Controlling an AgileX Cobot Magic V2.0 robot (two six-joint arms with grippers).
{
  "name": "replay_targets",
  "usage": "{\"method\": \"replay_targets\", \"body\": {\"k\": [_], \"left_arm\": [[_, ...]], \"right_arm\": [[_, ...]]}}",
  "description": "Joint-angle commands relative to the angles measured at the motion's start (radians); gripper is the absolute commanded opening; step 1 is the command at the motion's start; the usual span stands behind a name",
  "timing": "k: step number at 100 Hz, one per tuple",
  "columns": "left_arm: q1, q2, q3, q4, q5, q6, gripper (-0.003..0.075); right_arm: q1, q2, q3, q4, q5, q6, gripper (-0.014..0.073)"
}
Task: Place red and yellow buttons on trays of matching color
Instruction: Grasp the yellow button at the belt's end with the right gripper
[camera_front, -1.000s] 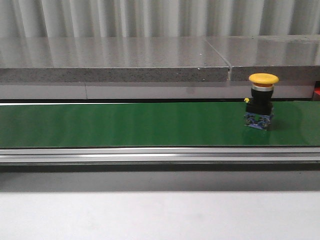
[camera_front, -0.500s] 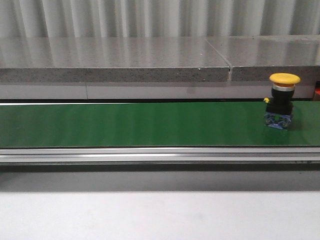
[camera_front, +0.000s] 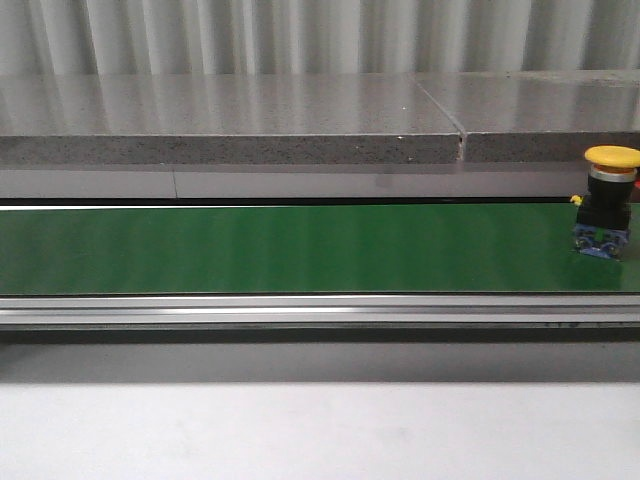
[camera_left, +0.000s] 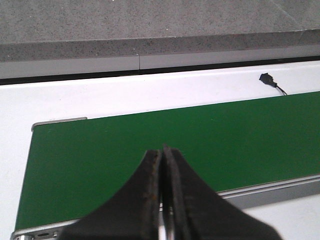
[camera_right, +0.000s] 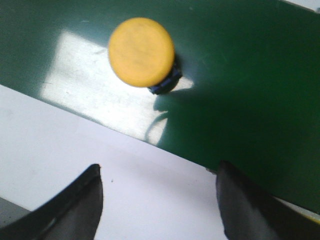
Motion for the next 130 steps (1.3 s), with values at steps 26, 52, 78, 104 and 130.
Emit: {"method": "replay_targets", "body": {"k": [26, 52, 78, 104, 130], "left_arm": [[-0.008, 0.001, -0.028, -0.022, -0.059, 0.000, -0.0020], [-0.008, 0.001, -0.028, -0.022, -0.059, 0.000, -0.0020], [-0.008, 0.001, -0.028, -0.022, -0.059, 0.000, -0.0020], [-0.008, 0.001, -0.028, -0.022, -0.059, 0.000, -0.0020], [-0.008, 0.001, -0.028, -0.022, -0.059, 0.000, -0.0020]], "right_arm": [[0.008, 0.078, -0.023, 0.015, -0.138, -0.019, 0.0489], [0.008, 0.153, -0.024, 0.015, -0.242, -0.019, 0.0489], [0.008, 0.194, -0.025, 0.015, -0.303, -0.018, 0.0387], [0.007, 0.199, -0.026, 0.015, -0.276, 0.002, 0.0050], [0.004, 0.138, -0.026, -0.008, -0.217, 0.061, 0.0046]]}}
